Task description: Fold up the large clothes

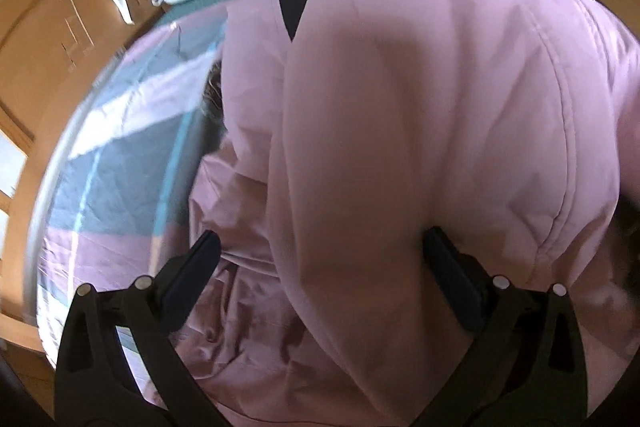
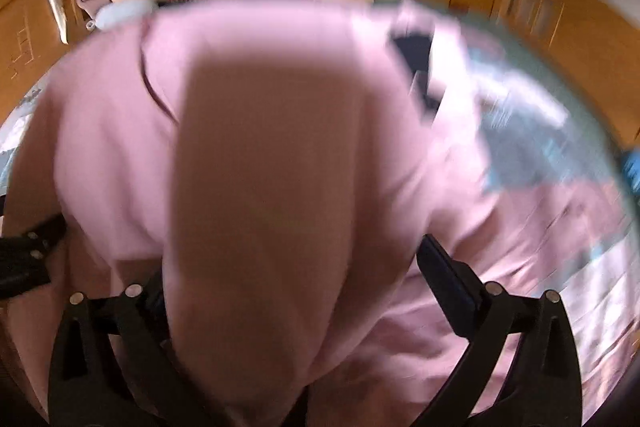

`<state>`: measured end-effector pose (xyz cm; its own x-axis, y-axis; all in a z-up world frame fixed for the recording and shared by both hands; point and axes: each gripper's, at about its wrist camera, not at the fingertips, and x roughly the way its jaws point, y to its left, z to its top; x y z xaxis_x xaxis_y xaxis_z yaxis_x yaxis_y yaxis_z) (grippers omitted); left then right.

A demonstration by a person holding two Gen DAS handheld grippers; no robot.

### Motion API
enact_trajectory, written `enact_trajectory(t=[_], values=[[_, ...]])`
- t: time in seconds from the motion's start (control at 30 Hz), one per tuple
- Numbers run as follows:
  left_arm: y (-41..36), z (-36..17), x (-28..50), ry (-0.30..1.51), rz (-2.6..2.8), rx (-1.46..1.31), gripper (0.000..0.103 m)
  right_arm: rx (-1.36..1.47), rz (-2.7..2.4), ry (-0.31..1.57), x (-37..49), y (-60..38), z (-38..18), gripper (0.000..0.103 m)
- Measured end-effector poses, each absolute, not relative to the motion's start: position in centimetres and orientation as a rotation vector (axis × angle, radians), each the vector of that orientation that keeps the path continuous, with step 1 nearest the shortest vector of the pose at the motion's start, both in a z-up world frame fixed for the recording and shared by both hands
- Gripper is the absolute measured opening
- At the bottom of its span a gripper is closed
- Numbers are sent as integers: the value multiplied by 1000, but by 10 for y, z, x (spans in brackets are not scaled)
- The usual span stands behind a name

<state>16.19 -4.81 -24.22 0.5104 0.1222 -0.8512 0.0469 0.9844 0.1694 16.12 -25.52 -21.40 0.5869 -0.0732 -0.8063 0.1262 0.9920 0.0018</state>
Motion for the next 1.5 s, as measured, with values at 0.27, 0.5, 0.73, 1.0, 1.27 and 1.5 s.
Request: enact_trajectory(t=[0.27, 0.5, 0.73, 1.0, 1.27, 1.5], values=[[-49, -245, 160, 1040, 41, 174, 101, 87, -134, 915, 159, -258, -207, 102], [-50, -244, 165, 1042, 38, 177, 101, -216, -112, 741, 140, -204, -186, 102], [-56, -243, 164, 1037, 42, 190, 101, -122, -84, 898, 154, -223, -213, 102], [-52, -216, 159, 905, 143, 233, 101, -133, -86, 892, 151, -224, -212, 102], [-46, -240, 172, 1026, 50, 152, 101, -142, -89, 894, 151, -223, -211, 102], [-48, -243, 172, 1033, 43, 151, 101, -110, -47, 673, 125, -219, -172, 102]])
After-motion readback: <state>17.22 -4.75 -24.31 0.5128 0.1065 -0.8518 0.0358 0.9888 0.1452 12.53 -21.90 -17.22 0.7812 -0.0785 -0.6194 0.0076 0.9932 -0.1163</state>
